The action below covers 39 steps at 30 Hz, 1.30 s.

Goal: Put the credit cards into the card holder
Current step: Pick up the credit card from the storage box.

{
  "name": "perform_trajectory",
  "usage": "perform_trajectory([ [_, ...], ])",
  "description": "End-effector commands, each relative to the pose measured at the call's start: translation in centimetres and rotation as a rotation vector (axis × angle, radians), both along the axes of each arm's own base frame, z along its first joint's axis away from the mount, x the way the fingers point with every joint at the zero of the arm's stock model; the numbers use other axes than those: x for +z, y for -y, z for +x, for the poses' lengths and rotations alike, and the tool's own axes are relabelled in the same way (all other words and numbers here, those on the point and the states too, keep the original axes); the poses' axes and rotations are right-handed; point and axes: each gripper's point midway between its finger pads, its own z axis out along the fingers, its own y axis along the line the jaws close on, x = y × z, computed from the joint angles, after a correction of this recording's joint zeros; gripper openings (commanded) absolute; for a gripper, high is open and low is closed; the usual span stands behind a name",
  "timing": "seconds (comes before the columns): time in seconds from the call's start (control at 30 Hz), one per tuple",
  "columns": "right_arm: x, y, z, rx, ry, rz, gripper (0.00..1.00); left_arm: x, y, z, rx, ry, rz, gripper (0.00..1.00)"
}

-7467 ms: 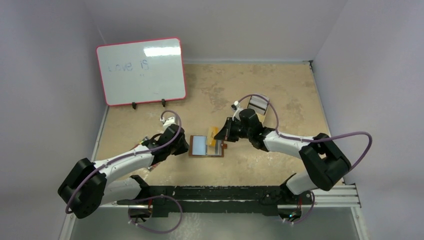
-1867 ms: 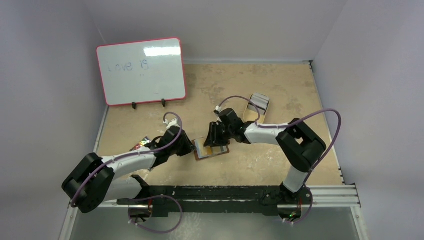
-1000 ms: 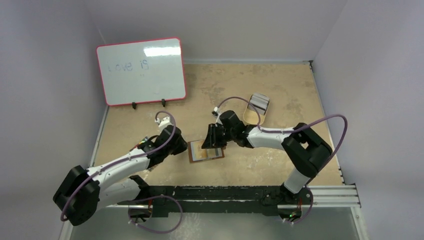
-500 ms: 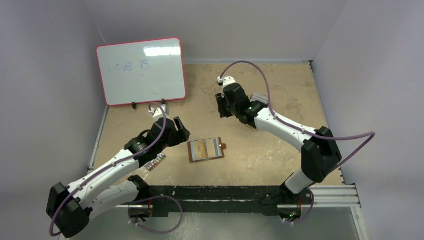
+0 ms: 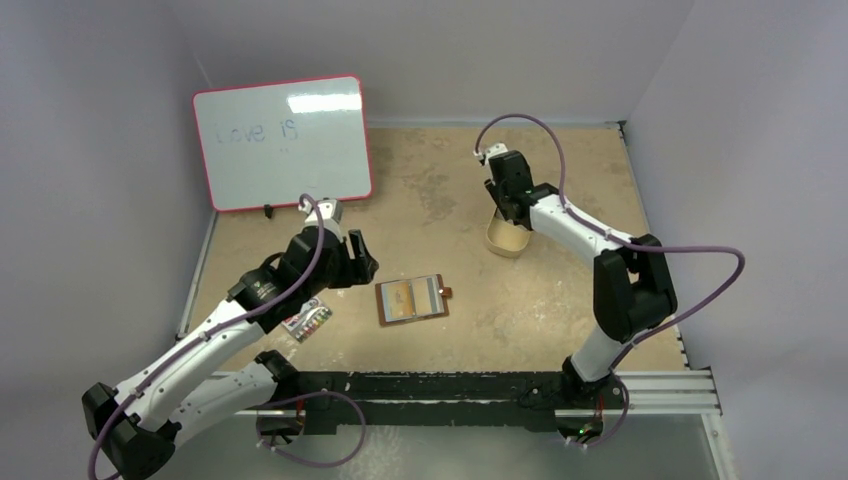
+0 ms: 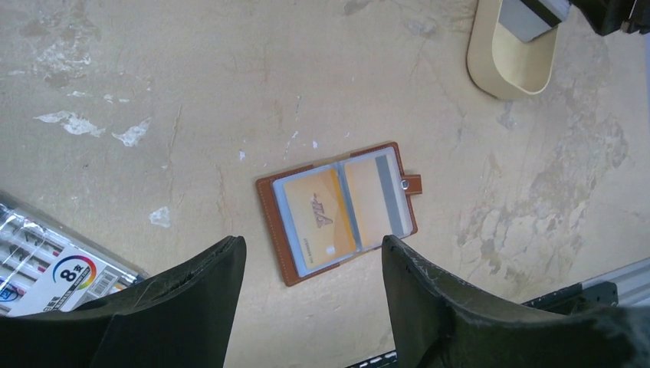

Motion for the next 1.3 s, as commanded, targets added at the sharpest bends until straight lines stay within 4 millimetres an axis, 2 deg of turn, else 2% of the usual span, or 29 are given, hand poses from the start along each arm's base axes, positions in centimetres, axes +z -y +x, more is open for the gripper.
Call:
perform_trajectory([
  [0.0, 1.0, 0.1, 1.5, 0.112, 0.043, -0.125, 0.44, 1.7, 0.1, -0.3, -0.056, 0.049, 0.0, 0.65],
  [0.3, -2.1, -0.1, 1.8, 0.204, -0.043, -0.186, 0.45, 2.1, -1.0, -0.2, -0.009, 0.085, 0.006, 0.65],
  [0.67, -3.5, 1.2, 3.0, 0.162, -0.048, -0.285, 0.46, 2.2, -1.0, -0.2, -0.012, 0.09, 0.001, 0.65],
  [0.93, -2.6, 2.3, 3.2, 0.081, -0.022, -0.314, 0.45, 2.2, -1.1, -0.2, -0.006, 0.092, 0.0, 0.65],
  [1.27, 0.1, 2.6, 3.6, 0.036, 0.071, -0.301, 0.42, 2.1, -0.8, -0.1, -0.011, 0.084, -0.002, 0.65],
])
